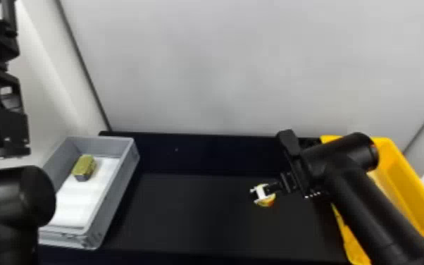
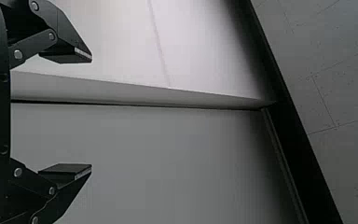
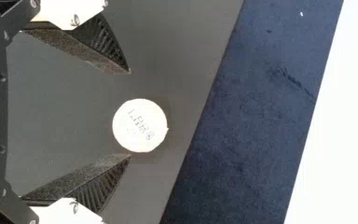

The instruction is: Pick up the round yellow can and place it in the yellow rectangular box

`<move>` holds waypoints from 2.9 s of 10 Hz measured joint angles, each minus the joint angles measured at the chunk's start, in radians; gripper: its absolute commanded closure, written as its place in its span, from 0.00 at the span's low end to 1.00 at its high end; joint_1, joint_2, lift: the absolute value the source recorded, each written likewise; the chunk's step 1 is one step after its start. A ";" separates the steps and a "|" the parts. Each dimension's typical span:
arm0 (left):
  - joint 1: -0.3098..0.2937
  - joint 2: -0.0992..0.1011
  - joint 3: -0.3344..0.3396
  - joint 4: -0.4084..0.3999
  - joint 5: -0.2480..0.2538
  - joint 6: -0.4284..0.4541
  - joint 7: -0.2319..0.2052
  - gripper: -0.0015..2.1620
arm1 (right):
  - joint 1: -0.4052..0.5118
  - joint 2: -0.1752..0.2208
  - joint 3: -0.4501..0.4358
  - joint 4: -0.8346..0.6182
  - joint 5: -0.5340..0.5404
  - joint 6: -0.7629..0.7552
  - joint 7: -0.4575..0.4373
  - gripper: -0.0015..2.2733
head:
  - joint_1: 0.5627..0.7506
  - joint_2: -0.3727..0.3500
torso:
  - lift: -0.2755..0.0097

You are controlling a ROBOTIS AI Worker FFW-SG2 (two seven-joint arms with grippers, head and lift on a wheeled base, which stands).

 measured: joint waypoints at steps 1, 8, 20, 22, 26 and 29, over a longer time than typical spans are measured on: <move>0.001 0.000 0.000 0.000 -0.001 -0.001 0.000 0.19 | 0.002 0.000 0.007 0.013 0.001 -0.013 0.001 0.07 | 0.70 0.59 | 0.97; 0.007 -0.001 -0.003 0.000 -0.010 -0.015 -0.019 0.19 | 0.047 0.004 -0.045 0.116 0.001 -0.238 -0.036 0.07 | 0.70 0.59 | 0.97; 0.004 0.004 -0.009 0.011 -0.023 -0.054 -0.035 0.19 | 0.083 0.034 -0.126 0.207 -0.015 -0.453 -0.114 0.33 | 0.70 0.59 | 0.97; 0.005 0.004 -0.008 0.011 -0.023 -0.054 -0.037 0.19 | 0.084 0.034 -0.121 0.197 -0.015 -0.448 -0.122 0.33 | 0.70 0.59 | 0.97; 0.007 0.002 -0.007 0.011 -0.023 -0.053 -0.037 0.19 | 0.124 0.029 -0.111 0.082 -0.015 -0.416 -0.106 0.33 | 0.70 0.59 | 0.97; 0.016 0.001 0.004 0.006 -0.023 -0.053 -0.037 0.19 | 0.198 0.007 -0.105 -0.190 -0.015 -0.301 -0.104 0.33 | 0.70 0.59 | 0.97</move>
